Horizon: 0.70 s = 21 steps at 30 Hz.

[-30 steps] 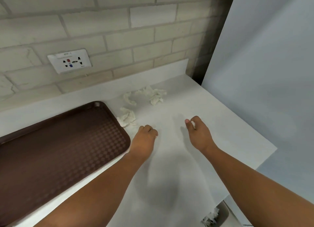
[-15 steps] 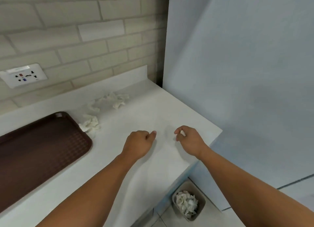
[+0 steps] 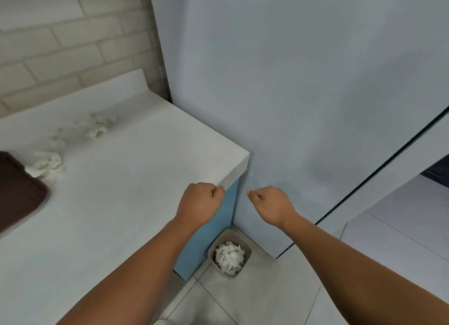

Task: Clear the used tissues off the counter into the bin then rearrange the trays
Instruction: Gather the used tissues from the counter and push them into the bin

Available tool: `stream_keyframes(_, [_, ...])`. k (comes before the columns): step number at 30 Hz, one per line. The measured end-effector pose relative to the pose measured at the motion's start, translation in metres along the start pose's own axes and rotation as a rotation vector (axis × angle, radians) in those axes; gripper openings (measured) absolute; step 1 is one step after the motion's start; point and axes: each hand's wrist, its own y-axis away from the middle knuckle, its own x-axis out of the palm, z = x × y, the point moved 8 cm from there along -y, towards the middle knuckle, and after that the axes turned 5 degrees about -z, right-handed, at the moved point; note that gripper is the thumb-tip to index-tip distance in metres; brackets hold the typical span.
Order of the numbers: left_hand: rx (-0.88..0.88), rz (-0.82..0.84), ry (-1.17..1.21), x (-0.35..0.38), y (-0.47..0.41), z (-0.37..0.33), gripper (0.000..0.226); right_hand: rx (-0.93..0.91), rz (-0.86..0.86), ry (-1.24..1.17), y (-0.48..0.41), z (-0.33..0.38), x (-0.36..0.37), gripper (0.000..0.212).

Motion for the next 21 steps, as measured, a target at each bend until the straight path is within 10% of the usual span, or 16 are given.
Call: stream_keyframes(21, [-0.064, 0.333, -0.203, 0.214, 0.024, 0.115, 0.052, 0.205, 0.148, 0.073, -0.005, -0.16, 0.14, 0.052])
